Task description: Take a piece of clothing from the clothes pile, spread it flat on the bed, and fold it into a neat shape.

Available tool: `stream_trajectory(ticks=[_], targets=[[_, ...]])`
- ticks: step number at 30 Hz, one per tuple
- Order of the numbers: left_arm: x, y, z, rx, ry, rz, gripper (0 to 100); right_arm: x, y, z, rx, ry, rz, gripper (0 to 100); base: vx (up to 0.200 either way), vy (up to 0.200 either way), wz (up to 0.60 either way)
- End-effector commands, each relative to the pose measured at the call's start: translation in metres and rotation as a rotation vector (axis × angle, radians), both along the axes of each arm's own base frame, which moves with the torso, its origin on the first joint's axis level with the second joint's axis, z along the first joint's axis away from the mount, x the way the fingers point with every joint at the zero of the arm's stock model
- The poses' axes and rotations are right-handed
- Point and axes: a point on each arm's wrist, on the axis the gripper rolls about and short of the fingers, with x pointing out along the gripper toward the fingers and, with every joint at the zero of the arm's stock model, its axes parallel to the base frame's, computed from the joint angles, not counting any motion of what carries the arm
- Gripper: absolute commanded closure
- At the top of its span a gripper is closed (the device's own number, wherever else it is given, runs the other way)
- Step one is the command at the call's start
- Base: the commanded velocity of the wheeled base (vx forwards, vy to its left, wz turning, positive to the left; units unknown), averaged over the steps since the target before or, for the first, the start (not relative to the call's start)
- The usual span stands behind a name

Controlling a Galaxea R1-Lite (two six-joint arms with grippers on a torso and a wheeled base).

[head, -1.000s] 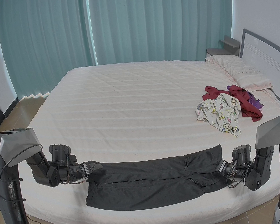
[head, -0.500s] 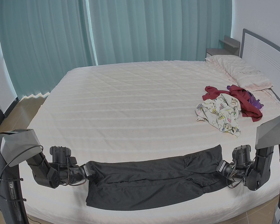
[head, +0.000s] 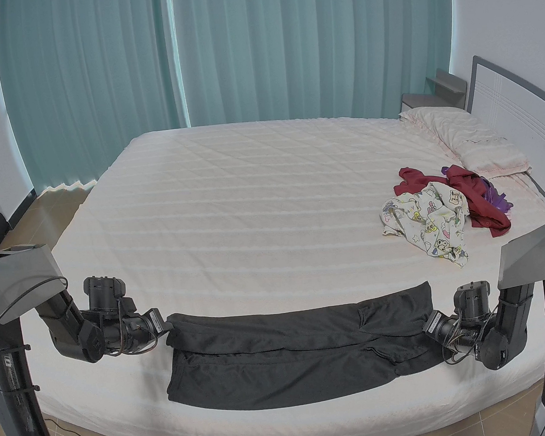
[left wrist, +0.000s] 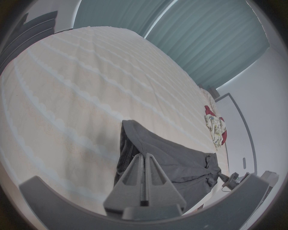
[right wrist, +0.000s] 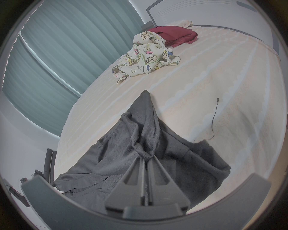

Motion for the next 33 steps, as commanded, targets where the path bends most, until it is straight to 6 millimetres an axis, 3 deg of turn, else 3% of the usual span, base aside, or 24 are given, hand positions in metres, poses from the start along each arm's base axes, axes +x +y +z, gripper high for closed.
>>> stream_trajectory(ticks=[1,9,16,19,27,33], targets=[[-0.001,0.002,0.011,-0.006,-0.024,0.010,100,0.000,0.001,-0.001,-0.001,0.001,0.003,0,0.000,0.000,0.00],[-0.003,0.002,0.009,-0.008,-0.015,0.010,100,0.003,-0.004,0.009,0.005,-0.034,-0.017,0,0.000,0.000,0.00],[-0.003,0.002,0.009,-0.008,-0.016,0.010,100,0.006,-0.016,0.053,0.030,-0.173,-0.054,0,0.000,0.000,0.00],[-0.003,0.002,0.010,-0.008,-0.018,0.010,100,0.005,-0.012,0.060,0.060,-0.186,-0.052,0,0.000,0.000,0.00],[-0.004,0.001,0.010,-0.013,-0.014,0.011,100,0.002,0.027,0.031,0.185,-0.052,-0.007,0,0.000,0.000,0.00],[-0.004,0.001,0.010,-0.026,-0.010,0.025,100,0.000,0.038,0.027,0.209,0.001,0.018,0,0.000,0.000,0.00]])
